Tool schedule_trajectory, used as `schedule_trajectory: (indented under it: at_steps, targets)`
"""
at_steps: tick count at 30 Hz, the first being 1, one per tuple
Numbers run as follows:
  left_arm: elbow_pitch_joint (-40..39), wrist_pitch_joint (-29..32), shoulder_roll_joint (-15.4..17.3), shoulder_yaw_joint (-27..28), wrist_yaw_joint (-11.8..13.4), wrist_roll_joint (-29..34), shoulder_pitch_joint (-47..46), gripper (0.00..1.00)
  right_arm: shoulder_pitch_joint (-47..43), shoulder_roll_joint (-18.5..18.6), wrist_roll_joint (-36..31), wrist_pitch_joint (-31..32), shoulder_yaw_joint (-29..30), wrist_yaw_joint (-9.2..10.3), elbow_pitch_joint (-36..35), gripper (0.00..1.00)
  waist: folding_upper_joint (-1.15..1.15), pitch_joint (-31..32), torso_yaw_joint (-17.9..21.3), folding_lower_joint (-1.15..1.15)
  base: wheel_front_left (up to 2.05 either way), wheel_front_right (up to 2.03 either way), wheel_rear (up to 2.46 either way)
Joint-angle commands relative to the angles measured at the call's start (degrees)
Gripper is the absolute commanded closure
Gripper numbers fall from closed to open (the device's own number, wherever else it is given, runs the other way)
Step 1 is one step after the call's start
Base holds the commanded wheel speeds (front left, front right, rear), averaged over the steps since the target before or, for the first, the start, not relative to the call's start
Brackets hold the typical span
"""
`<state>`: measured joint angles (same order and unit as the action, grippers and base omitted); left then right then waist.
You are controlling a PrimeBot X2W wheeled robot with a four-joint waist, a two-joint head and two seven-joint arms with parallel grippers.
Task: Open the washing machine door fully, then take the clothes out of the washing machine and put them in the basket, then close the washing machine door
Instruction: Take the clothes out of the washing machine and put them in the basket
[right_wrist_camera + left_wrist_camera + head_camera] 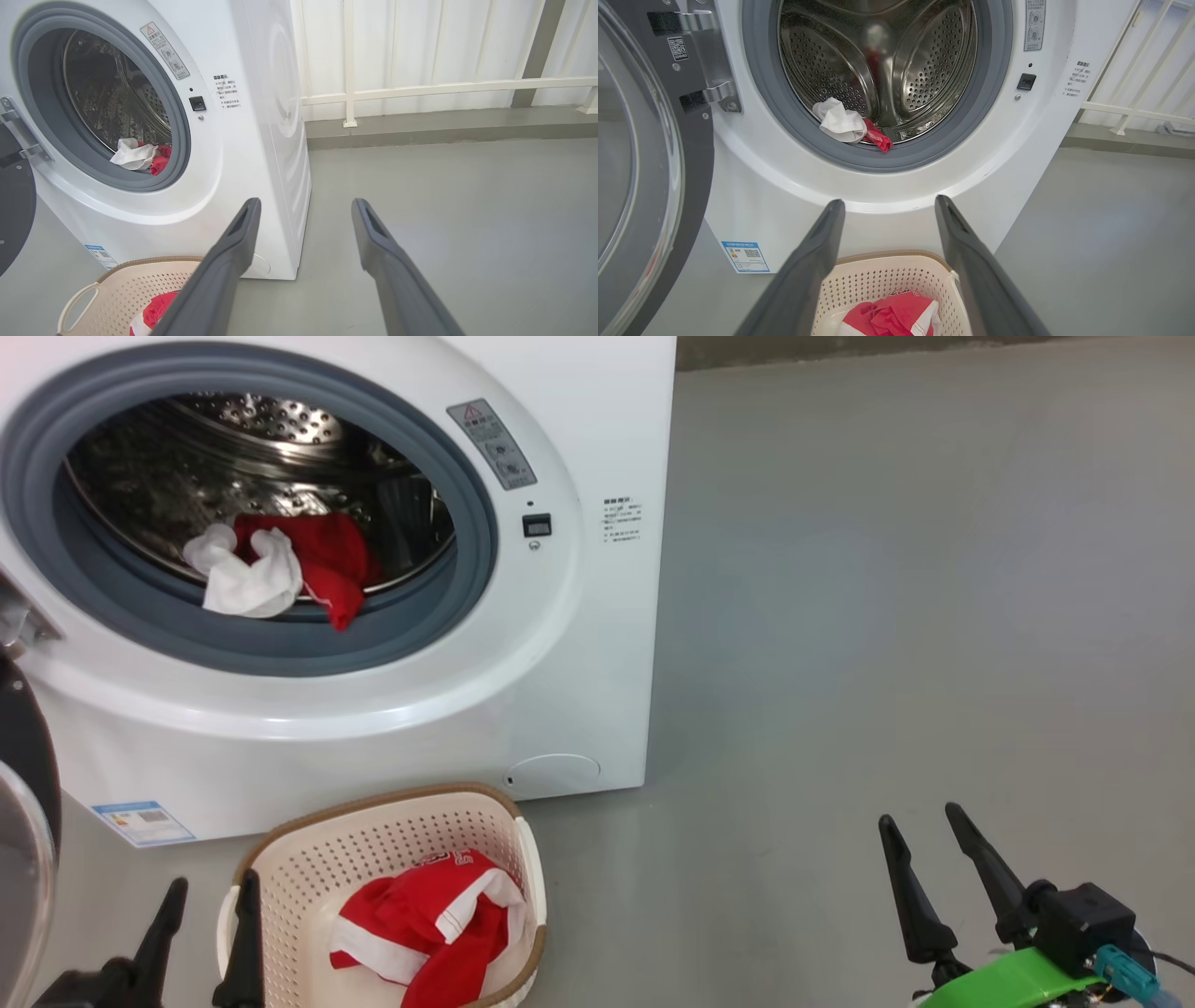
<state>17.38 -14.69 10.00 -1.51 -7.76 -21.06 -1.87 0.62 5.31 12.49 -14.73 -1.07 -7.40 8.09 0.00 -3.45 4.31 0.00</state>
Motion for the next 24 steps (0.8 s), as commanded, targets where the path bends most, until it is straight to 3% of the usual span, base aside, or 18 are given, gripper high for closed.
schedule_trajectory:
  at_steps: [1, 11, 24]
  targets:
    - [-2.48, -0.3, 0.51, 3.09, 0.27, 0.47, 0.44, 0.0, -0.32, 0.58, 0.71, -0.27, -1.27, -0.09, -1.58, 0.0, 0.0, 1.01, -0.34, 0.0, 0.0, 0.0, 0.0]
    - [-6.71, -0.3, -0.98, 5.82, 0.27, 1.46, 5.57, 0.0, -2.05, 1.35, 1.2, -0.27, -1.19, -0.09, -1.93, 0.0, 0.0, 2.06, -0.23, 0.0, 0.0, 0.0, 0.0]
    - [-7.83, -0.3, -1.46, 6.26, 0.27, 1.68, 5.16, 0.0, -1.22, 1.08, 1.0, -0.27, -1.23, -0.09, -2.6, 0.0, 0.0, -0.15, -0.29, 0.0, 0.0, 0.0, 0.0]
